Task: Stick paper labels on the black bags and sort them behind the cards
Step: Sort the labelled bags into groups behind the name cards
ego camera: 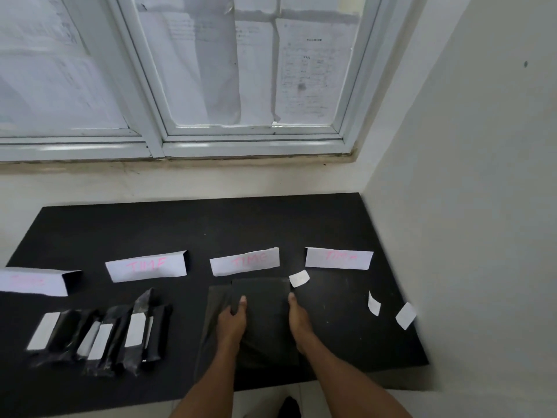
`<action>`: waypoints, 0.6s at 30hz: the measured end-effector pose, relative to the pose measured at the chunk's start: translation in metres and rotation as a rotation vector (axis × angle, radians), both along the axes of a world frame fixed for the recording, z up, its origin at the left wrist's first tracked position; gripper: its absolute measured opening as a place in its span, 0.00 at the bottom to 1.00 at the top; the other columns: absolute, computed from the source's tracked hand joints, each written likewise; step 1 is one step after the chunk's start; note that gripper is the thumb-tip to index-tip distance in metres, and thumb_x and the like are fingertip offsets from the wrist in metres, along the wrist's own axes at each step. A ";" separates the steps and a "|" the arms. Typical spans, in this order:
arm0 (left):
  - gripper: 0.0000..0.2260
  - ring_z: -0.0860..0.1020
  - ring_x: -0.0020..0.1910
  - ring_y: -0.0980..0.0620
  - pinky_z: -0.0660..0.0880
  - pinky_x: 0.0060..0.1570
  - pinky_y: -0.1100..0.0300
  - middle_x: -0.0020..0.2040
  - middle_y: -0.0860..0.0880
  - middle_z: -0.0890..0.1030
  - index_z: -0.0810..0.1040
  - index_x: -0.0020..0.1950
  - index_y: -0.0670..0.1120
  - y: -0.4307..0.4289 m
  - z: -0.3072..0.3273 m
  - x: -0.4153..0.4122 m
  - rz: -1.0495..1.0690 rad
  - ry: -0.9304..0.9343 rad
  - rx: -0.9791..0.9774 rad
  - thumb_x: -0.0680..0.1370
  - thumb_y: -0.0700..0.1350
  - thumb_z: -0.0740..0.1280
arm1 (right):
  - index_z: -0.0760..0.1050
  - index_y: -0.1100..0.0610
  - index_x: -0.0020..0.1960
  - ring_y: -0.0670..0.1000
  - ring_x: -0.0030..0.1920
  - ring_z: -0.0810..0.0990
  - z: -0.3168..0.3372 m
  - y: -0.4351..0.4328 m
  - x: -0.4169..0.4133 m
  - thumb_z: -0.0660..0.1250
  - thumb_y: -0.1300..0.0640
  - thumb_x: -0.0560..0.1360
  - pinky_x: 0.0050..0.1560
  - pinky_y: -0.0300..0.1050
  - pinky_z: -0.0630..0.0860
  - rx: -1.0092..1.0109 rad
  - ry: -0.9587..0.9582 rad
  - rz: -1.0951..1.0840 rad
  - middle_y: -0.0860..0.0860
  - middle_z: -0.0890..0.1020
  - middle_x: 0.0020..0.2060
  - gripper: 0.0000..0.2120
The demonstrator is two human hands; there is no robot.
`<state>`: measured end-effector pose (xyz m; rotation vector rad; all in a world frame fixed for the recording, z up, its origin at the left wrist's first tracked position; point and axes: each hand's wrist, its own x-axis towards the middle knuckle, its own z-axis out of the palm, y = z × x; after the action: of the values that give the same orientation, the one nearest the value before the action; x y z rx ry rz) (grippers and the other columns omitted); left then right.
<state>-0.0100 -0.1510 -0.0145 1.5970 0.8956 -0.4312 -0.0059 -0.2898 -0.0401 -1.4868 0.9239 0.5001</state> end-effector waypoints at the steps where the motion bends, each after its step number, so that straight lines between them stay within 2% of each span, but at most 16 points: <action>1: 0.27 0.74 0.64 0.39 0.70 0.65 0.50 0.65 0.39 0.76 0.74 0.67 0.39 -0.001 0.002 -0.001 0.039 -0.013 0.027 0.77 0.58 0.64 | 0.76 0.61 0.62 0.58 0.63 0.75 0.001 -0.005 0.007 0.53 0.42 0.80 0.65 0.49 0.70 -0.045 -0.009 0.004 0.55 0.78 0.59 0.26; 4: 0.28 0.73 0.65 0.39 0.70 0.67 0.48 0.66 0.39 0.75 0.72 0.68 0.38 0.003 0.001 -0.001 0.125 -0.060 0.042 0.79 0.59 0.60 | 0.79 0.63 0.53 0.60 0.56 0.79 -0.001 -0.019 0.028 0.60 0.49 0.79 0.56 0.46 0.72 -0.315 -0.083 0.094 0.59 0.82 0.52 0.18; 6: 0.26 0.73 0.66 0.39 0.70 0.67 0.48 0.66 0.39 0.75 0.72 0.68 0.38 0.009 0.001 0.002 0.171 -0.091 0.042 0.80 0.56 0.61 | 0.78 0.65 0.53 0.60 0.56 0.78 -0.008 -0.031 0.044 0.65 0.55 0.77 0.55 0.47 0.72 -0.484 -0.101 0.118 0.60 0.81 0.53 0.13; 8: 0.23 0.75 0.63 0.40 0.72 0.65 0.48 0.64 0.40 0.77 0.74 0.66 0.39 0.019 -0.004 0.005 0.189 -0.094 0.053 0.80 0.55 0.62 | 0.78 0.65 0.53 0.61 0.56 0.77 -0.015 -0.041 0.057 0.67 0.56 0.75 0.56 0.49 0.72 -0.566 -0.080 0.103 0.62 0.80 0.54 0.13; 11: 0.21 0.79 0.54 0.42 0.75 0.57 0.51 0.57 0.41 0.81 0.78 0.60 0.39 0.031 -0.007 0.013 0.190 -0.084 0.021 0.79 0.55 0.62 | 0.77 0.65 0.55 0.62 0.57 0.78 -0.025 -0.052 0.079 0.68 0.53 0.74 0.57 0.51 0.74 -0.593 -0.027 0.080 0.63 0.79 0.55 0.17; 13: 0.20 0.78 0.51 0.44 0.74 0.53 0.54 0.55 0.42 0.81 0.78 0.60 0.38 0.037 -0.013 0.016 0.215 -0.081 0.016 0.80 0.53 0.63 | 0.77 0.64 0.58 0.62 0.58 0.78 -0.029 -0.057 0.088 0.69 0.53 0.74 0.56 0.52 0.75 -0.567 0.015 0.039 0.62 0.80 0.57 0.18; 15: 0.19 0.77 0.50 0.45 0.72 0.52 0.55 0.53 0.42 0.80 0.77 0.61 0.37 0.042 -0.015 0.017 0.240 -0.080 0.004 0.80 0.51 0.63 | 0.78 0.62 0.59 0.62 0.58 0.78 -0.028 -0.058 0.095 0.69 0.58 0.74 0.54 0.50 0.76 -0.543 0.049 0.030 0.61 0.80 0.57 0.14; 18: 0.19 0.77 0.51 0.44 0.72 0.53 0.55 0.52 0.43 0.79 0.77 0.62 0.37 0.045 -0.012 0.020 0.253 -0.072 -0.014 0.81 0.51 0.62 | 0.81 0.61 0.53 0.61 0.55 0.80 -0.024 -0.056 0.096 0.66 0.66 0.74 0.52 0.50 0.77 -0.518 0.008 -0.036 0.61 0.82 0.53 0.10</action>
<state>0.0100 -0.1062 -0.0263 1.4545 1.0215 -0.2006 0.0904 -0.3461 -0.0642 -1.9271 1.1397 0.2458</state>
